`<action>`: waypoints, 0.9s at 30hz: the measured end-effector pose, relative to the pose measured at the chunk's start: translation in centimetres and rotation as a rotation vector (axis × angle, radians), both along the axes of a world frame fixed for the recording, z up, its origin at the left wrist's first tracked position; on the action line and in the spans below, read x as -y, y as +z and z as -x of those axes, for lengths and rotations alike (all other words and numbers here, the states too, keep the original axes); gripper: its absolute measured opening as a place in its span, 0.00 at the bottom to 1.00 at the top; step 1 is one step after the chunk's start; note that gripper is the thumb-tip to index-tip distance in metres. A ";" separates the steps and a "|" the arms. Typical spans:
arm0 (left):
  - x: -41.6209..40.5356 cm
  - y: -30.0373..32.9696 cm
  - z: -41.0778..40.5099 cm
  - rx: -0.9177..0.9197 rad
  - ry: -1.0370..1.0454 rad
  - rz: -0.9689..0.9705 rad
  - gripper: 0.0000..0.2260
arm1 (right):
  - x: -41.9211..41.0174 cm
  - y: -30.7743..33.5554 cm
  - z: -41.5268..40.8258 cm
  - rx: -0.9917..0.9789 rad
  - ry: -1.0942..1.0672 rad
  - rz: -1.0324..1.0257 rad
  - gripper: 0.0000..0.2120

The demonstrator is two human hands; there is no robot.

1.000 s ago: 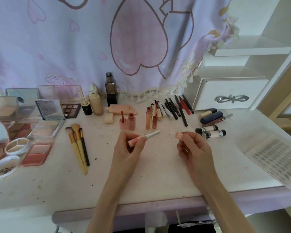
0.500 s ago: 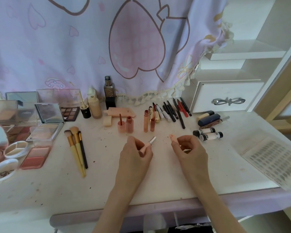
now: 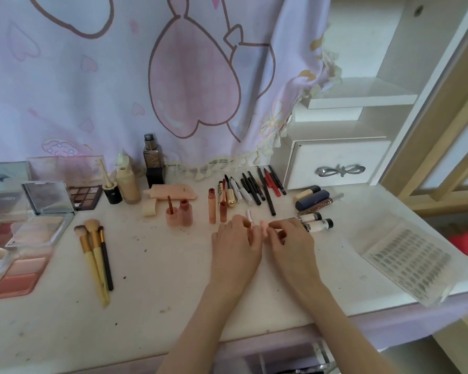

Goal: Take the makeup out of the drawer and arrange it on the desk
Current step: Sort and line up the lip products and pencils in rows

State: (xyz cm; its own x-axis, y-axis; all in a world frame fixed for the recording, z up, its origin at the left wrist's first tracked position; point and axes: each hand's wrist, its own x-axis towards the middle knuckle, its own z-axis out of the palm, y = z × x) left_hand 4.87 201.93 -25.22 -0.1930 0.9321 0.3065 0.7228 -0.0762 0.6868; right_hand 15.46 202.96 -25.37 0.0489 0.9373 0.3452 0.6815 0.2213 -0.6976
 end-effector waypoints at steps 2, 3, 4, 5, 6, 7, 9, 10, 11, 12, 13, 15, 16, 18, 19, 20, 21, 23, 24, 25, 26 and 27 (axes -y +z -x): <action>0.2 -0.3 0.4 0.006 -0.059 -0.009 0.07 | 0.0 0.0 -0.2 0.028 0.042 -0.010 0.07; 0.2 -0.5 0.5 -0.007 -0.086 -0.008 0.08 | 0.0 0.1 -0.3 0.039 0.060 -0.007 0.08; 0.2 -0.7 0.6 -0.022 -0.103 -0.007 0.09 | -0.1 0.1 -0.3 0.043 0.074 -0.004 0.09; 0.1 -0.7 0.7 -0.034 -0.112 -0.008 0.09 | -0.2 0.1 -0.3 0.043 0.080 -0.001 0.09; 0.0 -0.7 0.7 -0.042 -0.114 -0.008 0.10 | -0.3 0.1 -0.3 0.042 0.077 0.000 0.10; -0.1 -0.7 0.7 -0.048 -0.112 -0.006 0.10 | -0.4 0.1 -0.3 0.041 0.072 0.000 0.10; -0.2 -0.8 0.7 -0.066 -0.116 0.004 0.11 | -0.5 0.2 -0.2 0.049 0.067 -0.007 0.11; -0.3 -0.9 0.8 -0.079 -0.119 0.006 0.11 | -0.6 0.2 -0.1 0.059 0.070 -0.011 0.11; -0.3 -0.9 0.8 -0.091 -0.122 0.007 0.11 | -0.6 0.2 -0.1 0.070 0.075 -0.013 0.11; -0.3 -0.9 0.8 -0.100 -0.123 0.005 0.12 | -0.6 0.2 0.0 0.079 0.079 -0.015 0.11; -0.2 -0.9 0.8 -0.105 -0.122 0.003 0.12 | -0.6 0.2 0.0 0.081 0.082 -0.015 0.11; -0.2 -0.9 0.8 -0.114 -0.122 -0.006 0.12 | -0.5 0.2 0.0 0.078 0.088 -0.015 0.11; -0.2 -0.9 0.8 -0.118 -0.122 -0.010 0.13 | -0.4 0.2 -0.1 0.083 0.090 -0.014 0.11; -0.1 -1.0 0.9 -0.110 -0.122 -0.022 0.13 | -0.4 0.3 -0.3 0.104 0.086 -0.024 0.12; 0.0 -1.0 1.0 -0.100 -0.124 -0.031 0.13 | -0.5 0.5 -0.4 0.123 0.084 -0.034 0.12; 0.1 -0.9 1.0 -0.087 -0.125 -0.042 0.13 | -0.7 0.8 -0.5 0.154 0.087 -0.046 0.13; 0.2 -0.9 1.1 -0.072 -0.126 -0.053 0.12 | -1.1 1.3 -0.7 0.197 0.105 -0.063 0.13; 0.4 -0.8 1.1 -0.039 -0.122 -0.072 0.11 | -2.4 2.7 -0.8 0.314 0.201 -0.108 0.14; 0.5 -0.8 1.1 -0.027 -0.120 -0.080 0.11 | -3.3 3.5 -0.8 0.380 0.279 -0.124 0.14; 0.6 -0.7 1.1 -0.015 -0.117 -0.088 0.11 | -4.2 4.1 -0.7 0.451 0.370 -0.124 0.16; 0.7 -0.6 1.1 0.000 -0.113 -0.095 0.11 | -5.2 4.7 -0.5 0.528 0.467 -0.103 0.18; 0.8 -0.6 1.1 0.016 -0.107 -0.099 0.11 | -6.0 4.9 -0.3 0.611 0.562 -0.062 0.21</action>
